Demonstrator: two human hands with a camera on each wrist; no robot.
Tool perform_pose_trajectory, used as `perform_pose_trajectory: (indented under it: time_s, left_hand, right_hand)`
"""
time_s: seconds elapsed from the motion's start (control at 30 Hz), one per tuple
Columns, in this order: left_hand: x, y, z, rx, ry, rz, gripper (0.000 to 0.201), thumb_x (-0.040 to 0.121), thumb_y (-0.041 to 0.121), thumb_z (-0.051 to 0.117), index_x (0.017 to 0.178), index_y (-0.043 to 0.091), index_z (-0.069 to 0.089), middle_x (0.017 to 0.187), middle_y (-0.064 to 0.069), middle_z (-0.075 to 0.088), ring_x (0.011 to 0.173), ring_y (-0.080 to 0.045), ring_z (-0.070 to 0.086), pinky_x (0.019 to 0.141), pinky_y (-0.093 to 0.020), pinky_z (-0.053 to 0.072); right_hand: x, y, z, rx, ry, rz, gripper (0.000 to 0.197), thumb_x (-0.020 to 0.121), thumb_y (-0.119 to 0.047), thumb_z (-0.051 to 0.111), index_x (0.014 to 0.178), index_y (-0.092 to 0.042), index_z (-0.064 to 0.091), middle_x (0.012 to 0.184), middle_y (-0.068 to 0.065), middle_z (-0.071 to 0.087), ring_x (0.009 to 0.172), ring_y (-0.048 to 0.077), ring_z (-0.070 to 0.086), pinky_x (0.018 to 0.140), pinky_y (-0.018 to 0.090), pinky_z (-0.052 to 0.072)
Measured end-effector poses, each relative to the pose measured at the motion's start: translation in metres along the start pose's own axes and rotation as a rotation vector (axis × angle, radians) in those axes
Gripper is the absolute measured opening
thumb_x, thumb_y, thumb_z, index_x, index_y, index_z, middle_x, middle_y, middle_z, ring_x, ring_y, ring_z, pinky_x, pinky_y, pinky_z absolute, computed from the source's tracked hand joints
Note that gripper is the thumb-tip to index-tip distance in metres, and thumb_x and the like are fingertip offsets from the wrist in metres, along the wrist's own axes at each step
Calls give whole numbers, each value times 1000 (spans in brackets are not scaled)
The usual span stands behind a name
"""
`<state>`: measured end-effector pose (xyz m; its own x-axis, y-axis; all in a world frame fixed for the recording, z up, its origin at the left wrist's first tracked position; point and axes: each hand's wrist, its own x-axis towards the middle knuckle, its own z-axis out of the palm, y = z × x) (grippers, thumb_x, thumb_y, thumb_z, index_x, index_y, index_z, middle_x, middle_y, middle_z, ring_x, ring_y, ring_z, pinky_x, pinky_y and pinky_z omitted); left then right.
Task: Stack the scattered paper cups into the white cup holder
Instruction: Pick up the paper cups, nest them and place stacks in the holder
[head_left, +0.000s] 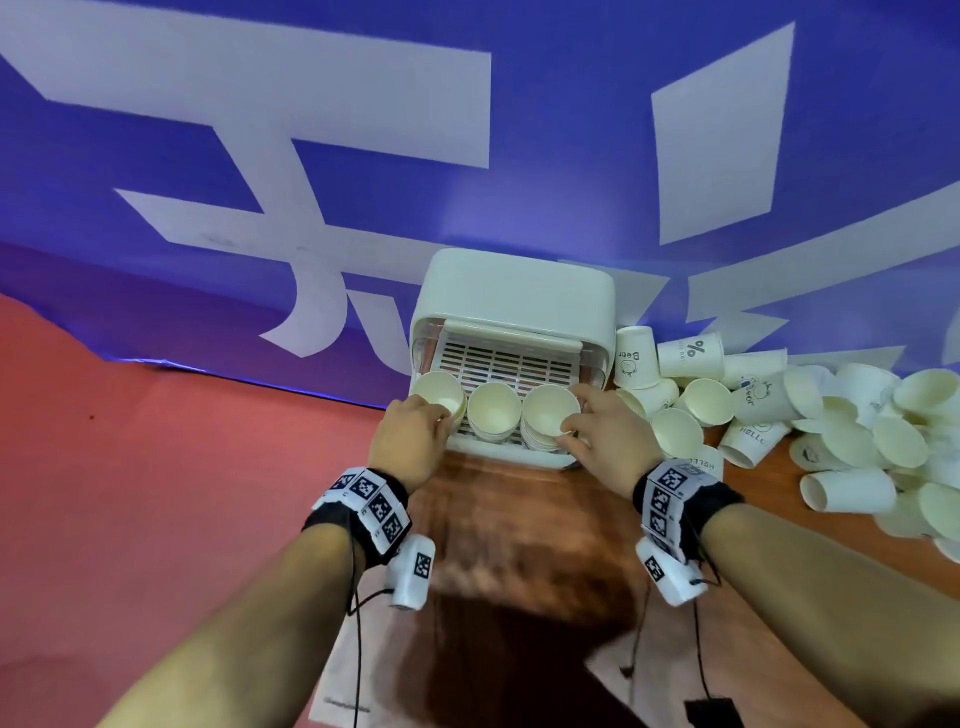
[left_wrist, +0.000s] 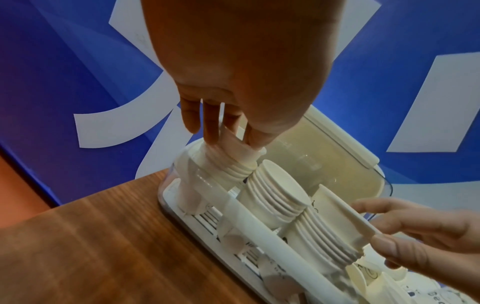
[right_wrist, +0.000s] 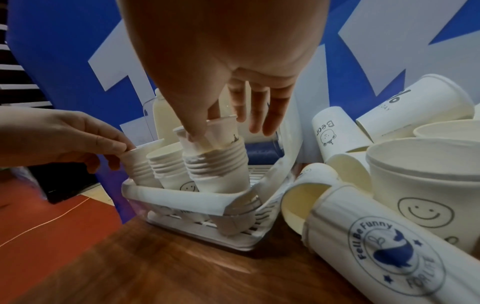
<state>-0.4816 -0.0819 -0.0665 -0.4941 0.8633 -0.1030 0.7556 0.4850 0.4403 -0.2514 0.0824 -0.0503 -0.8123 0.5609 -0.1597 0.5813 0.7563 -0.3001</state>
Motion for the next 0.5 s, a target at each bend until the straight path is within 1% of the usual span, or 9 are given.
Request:
perform_pose_trajectory:
  time_s: [0.13, 0.23, 0.4, 0.43, 0.5]
  left_hand:
    - [3, -6, 9, 35, -47, -6, 26, 96, 25, 49, 94, 14, 73, 92, -10, 64, 83, -34, 53, 74, -45, 49]
    - [4, -8, 14, 33, -62, -20, 27, 96, 24, 49, 93, 14, 73, 91, -10, 64, 85, -35, 54, 72, -44, 49]
    - [7, -5, 14, 37, -91, -48, 29, 97, 29, 47, 92, 16, 73, 94, -8, 63, 86, -34, 55, 72, -42, 49]
    - [6, -3, 14, 33, -95, -57, 29, 97, 31, 48, 93, 16, 73, 96, -8, 63, 88, -35, 56, 73, -42, 49]
    - [4, 3, 11, 12, -62, -81, 28, 95, 34, 53, 101, 15, 72, 104, -8, 63, 93, -35, 57, 76, -43, 50]
  right_hand:
    - [2, -1, 2, -43, -60, 16, 35, 92, -50, 55, 104, -22, 73, 146, -4, 41, 123, 20, 42, 93, 34, 43]
    - [3, -2, 3, -74, -105, 39, 38, 93, -52, 51, 109, -24, 72, 151, -7, 37, 128, 19, 37, 98, 33, 39]
    - [4, -2, 5, -80, -142, 57, 39, 94, -53, 49, 113, -26, 70, 153, -7, 35, 129, 21, 37, 99, 34, 41]
    - [3, -2, 4, -70, -140, 56, 39, 93, -53, 50, 115, -26, 69, 153, -6, 35, 129, 21, 37, 99, 35, 41]
    - [1, -3, 2, -25, -114, 49, 41, 92, -50, 53, 122, -24, 65, 152, -2, 36, 130, 23, 38, 101, 36, 40]
